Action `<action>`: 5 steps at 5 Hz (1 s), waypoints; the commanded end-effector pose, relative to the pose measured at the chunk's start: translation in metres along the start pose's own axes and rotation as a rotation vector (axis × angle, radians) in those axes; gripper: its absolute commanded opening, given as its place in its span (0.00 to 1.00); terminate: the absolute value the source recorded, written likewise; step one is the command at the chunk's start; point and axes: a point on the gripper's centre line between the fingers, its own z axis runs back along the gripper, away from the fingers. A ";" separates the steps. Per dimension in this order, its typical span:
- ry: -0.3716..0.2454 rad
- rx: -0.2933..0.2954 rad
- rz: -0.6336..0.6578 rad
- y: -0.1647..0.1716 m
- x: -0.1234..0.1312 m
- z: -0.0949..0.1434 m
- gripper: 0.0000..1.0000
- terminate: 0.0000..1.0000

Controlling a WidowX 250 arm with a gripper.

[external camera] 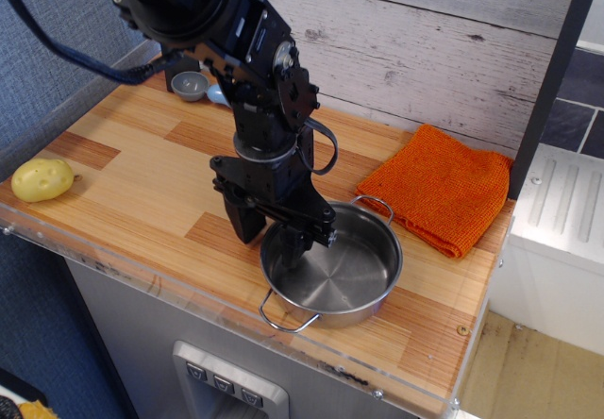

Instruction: Place the pot on top of the orange towel

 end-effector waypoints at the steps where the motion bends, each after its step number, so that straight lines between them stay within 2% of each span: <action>1: -0.048 0.007 0.003 0.004 0.003 0.007 0.00 0.00; 4: -0.068 -0.020 0.012 0.006 0.005 0.015 0.00 0.00; 5: -0.097 -0.039 0.036 0.009 0.012 0.026 0.00 0.00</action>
